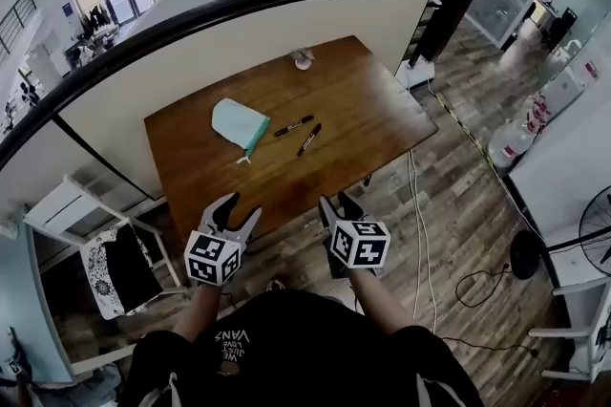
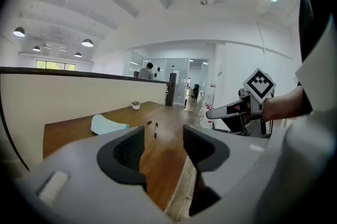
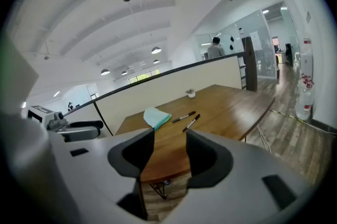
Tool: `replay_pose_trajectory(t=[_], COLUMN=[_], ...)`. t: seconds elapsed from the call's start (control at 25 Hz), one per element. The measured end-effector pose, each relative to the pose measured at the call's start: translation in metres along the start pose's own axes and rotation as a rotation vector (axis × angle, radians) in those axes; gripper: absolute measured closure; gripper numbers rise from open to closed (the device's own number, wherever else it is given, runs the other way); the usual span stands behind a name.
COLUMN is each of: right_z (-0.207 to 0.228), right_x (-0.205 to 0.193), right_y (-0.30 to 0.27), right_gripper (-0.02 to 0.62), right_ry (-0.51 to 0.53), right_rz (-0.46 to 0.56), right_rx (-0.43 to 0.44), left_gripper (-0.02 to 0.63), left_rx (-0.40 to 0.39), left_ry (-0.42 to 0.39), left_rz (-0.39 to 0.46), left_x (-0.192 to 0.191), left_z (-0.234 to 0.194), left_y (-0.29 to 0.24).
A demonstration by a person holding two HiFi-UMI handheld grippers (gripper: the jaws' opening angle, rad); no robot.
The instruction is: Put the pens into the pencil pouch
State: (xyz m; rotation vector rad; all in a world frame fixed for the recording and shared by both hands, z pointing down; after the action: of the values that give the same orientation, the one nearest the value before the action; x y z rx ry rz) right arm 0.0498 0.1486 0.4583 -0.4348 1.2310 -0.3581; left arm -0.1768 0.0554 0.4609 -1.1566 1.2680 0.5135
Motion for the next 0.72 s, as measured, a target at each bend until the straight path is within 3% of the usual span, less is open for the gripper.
replay_pose_trajectory(t=[0.36,0.72], right_z=[0.019,0.077], right_x=[0.009,0.025], right_y=[-0.049,-0.114], right_gripper=[0.44,0.44], right_ry=[-0.022,0.066], right_rz=[-0.088,-0.233], right_rx=[-0.02,0.052], left_gripper=[0.391,0.391], left_rx=[0.023,0.184], left_ry=[0.058,0.153], left_rz=[-0.021,-0.025], left_x=[-0.002,0.006], left_z=[-0.038,-0.046], left_y=[-0.031,-0.084])
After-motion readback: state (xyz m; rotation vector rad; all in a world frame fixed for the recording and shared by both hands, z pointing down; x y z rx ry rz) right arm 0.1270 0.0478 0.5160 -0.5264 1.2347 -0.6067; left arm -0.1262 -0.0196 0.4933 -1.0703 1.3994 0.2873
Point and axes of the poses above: the fingertips, and each gripper's own axes: y backward along the fingers, z to its right, x out of its top, the point moved 7 cm from there along y, backward along the fingers, and after that the axes turned 4 degrees about -z, right-handed, at the moved point
